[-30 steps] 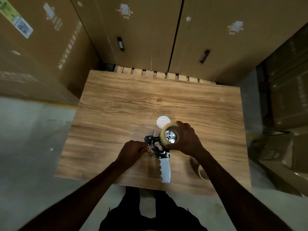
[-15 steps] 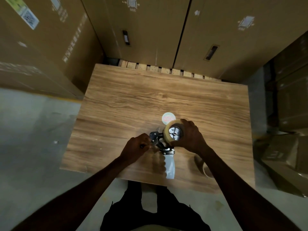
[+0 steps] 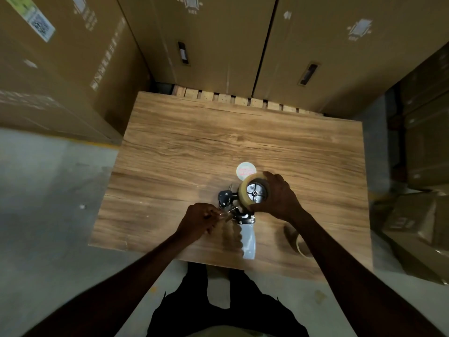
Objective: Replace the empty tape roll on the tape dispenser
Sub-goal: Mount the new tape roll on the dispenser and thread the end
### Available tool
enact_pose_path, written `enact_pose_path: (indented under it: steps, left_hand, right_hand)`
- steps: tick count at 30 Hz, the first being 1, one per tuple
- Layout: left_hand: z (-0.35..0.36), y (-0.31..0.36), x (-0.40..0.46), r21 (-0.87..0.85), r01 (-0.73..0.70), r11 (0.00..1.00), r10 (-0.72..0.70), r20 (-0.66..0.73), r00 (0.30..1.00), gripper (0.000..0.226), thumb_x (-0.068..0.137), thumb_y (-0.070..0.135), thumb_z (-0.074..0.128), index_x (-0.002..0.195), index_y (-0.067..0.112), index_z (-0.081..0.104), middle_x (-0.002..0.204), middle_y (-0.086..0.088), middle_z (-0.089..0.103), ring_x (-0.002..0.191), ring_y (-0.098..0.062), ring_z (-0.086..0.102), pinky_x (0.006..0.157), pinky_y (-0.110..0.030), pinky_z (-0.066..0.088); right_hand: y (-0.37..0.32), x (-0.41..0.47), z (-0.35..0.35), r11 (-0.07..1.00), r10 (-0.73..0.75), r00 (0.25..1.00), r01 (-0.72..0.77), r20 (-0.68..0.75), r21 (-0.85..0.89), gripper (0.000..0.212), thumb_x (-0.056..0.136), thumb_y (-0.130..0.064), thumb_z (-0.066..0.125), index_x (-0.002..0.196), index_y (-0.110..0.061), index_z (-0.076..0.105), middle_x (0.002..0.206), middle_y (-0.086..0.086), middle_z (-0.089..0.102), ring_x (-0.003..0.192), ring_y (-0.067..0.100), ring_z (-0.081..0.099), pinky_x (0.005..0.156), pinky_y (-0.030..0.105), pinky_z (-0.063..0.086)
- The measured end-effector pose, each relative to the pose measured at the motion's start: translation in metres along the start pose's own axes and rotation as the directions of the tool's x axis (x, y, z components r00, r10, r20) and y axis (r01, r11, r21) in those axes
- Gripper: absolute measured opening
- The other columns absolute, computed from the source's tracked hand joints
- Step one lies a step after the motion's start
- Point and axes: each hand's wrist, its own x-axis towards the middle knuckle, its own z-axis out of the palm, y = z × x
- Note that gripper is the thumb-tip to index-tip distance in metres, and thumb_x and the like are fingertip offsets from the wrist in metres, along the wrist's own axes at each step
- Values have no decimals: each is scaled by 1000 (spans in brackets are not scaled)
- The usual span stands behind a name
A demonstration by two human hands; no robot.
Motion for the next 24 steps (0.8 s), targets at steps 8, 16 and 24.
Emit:
enact_pose_path:
  steps: [8, 16, 24]
  left_hand:
    - [-4, -22, 10, 481, -185, 857, 238, -52, 970, 8, 81, 38, 75, 83, 30, 76, 88, 12, 67, 83, -4, 59, 72, -23, 47]
    - [-12, -38, 31, 513, -246, 823, 303, -30, 952, 9, 75, 34, 81, 82, 29, 79, 145, -5, 55, 142, -22, 37, 117, -31, 25]
    - [-23, -37, 47, 539, -330, 775, 336, 90, 937, 23, 78, 48, 67, 83, 30, 80, 155, -12, 43, 150, -28, 28, 122, -48, 22]
  right_hand:
    - [0, -1, -1, 999, -33, 999, 33, 3, 3, 115, 42, -81, 83, 143, -35, 51, 133, -5, 59, 116, 23, 58, 93, 40, 54]
    - [-2, -2, -5, 999, -27, 999, 28, 43, -21, 123, 41, -85, 80, 146, -31, 45, 134, -2, 59, 118, 27, 58, 91, 46, 57]
    - [-10, -4, -12, 999, -27, 998, 28, 61, -28, 135, 37, -81, 76, 152, -19, 42, 137, 11, 57, 123, 35, 56, 99, 48, 53]
